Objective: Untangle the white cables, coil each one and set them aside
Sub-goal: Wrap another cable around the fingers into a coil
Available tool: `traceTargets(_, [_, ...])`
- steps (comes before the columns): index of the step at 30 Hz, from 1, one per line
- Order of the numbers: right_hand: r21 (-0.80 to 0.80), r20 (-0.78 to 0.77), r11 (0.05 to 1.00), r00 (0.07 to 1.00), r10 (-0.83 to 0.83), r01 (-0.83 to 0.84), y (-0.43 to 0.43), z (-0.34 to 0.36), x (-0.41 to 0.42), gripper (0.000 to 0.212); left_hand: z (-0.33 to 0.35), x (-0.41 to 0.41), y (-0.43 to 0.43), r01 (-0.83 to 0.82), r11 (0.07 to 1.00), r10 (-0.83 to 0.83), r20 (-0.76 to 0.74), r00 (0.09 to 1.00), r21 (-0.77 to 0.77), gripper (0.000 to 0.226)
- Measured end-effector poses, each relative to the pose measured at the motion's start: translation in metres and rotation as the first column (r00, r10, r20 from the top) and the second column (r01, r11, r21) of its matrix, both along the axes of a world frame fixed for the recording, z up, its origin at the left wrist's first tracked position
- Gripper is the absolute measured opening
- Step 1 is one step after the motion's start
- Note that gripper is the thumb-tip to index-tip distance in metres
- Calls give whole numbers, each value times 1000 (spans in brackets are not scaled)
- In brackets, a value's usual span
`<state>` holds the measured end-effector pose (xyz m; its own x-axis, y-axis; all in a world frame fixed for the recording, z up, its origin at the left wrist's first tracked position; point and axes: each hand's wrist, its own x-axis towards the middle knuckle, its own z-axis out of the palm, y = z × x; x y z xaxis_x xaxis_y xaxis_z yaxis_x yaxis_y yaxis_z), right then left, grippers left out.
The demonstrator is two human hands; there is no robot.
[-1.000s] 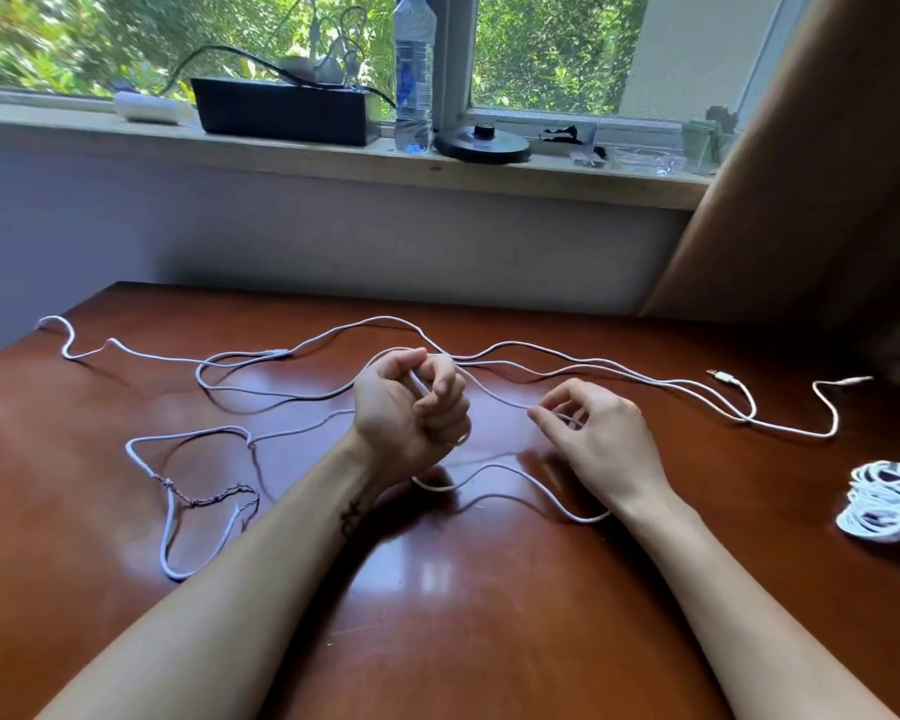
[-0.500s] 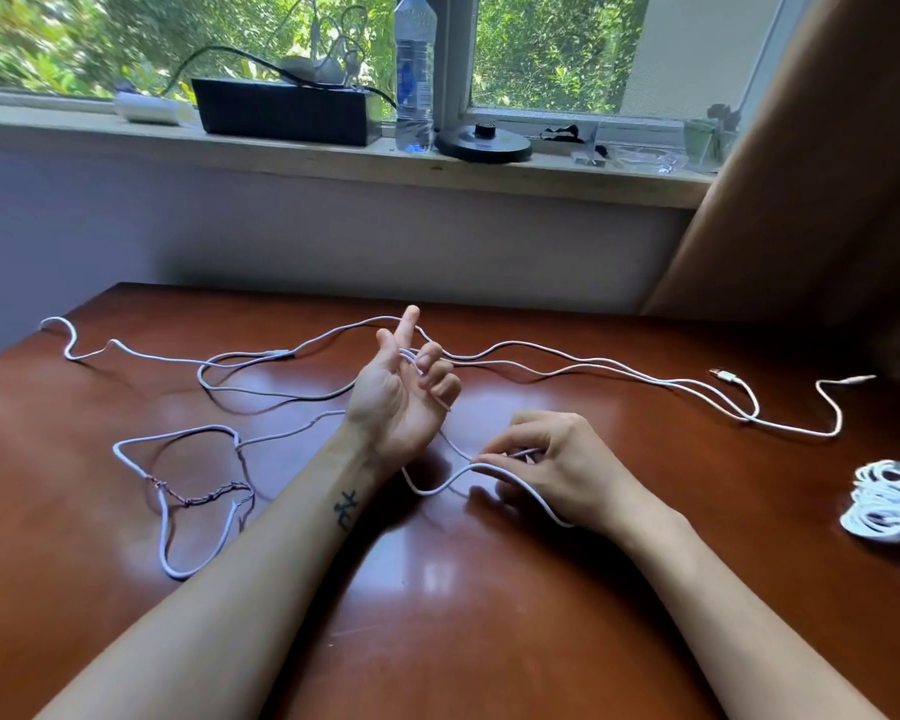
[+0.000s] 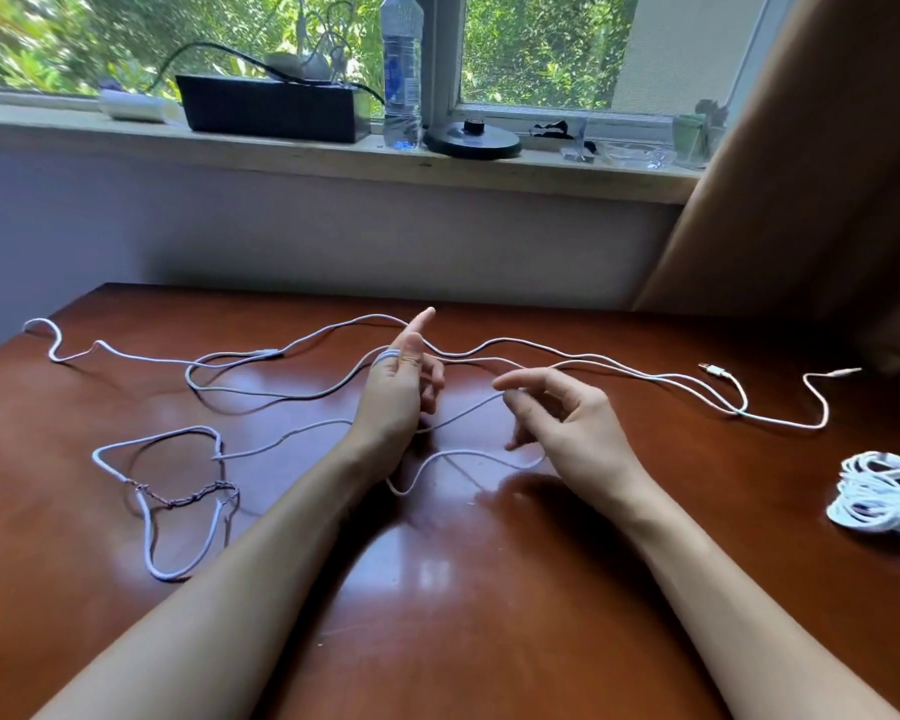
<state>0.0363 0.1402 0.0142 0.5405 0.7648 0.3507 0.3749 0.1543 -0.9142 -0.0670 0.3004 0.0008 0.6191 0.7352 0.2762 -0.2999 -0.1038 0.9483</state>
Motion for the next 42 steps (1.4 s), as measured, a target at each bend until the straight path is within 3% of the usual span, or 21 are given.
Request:
traceTargets(4, [100, -290, 995, 956, 36, -8, 1, 5, -1, 22, -3, 1, -2, 16, 998, -12, -61, 998, 66, 41])
traceTargets(11, [135, -245, 989, 969, -29, 64, 2, 4, 2, 20, 1, -4, -7, -1, 980, 34, -162, 986, 201, 31])
traceTargets(13, [110, -183, 990, 981, -63, 84, 0, 4, 4, 23, 0, -4, -8, 0, 966, 49, -182, 982, 259, 27])
traceTargets(15, [62, 44, 983, 983, -177, 175, -2, 2, 8, 25, -5, -3, -5, 40, 954, 23, -207, 978, 296, 32])
traceTargets(17, [45, 328, 947, 890, -315, 318, -4, 0, 13, 25, -9, -3, -2, 92, 947, -15, -246, 969, 307, 43])
traceTargets(18, [61, 399, 926, 842, -364, 372, -4, -1, 15, 27, -11, -4, -1, 111, 937, -17, -275, 961, 330, 46])
traceTargets(24, [24, 439, 860, 767, -468, 510, -5, -2, 22, 45, -8, -8, -5, 259, 849, -76, -378, 923, 460, 46])
traceTargets(27, [24, 380, 913, 841, -385, 407, -5, 0, 19, 42, -13, -9, -5, 256, 776, 67, -478, 876, 577, 34])
traceTargets(30, [22, 311, 958, 909, -278, 285, -6, 3, 15, 24, -10, -11, -9, 217, 768, 124, -473, 872, 603, 47])
traceTargets(34, [18, 296, 975, 930, -218, 223, -6, 0, 16, 5, -9, -10, -5, 103, 856, 118, -386, 915, 506, 57])
traceTargets(37, [3, 299, 981, 936, -188, 196, -6, -1, 16, 14, -2, -10, -7, 162, 951, -86, -280, 956, 262, 61])
traceTargets(42, [-26, 169, 978, 966, -198, 206, -6, 1, 13, 8, 7, -12, -14, 298, 953, -276, -247, 929, 57, 64])
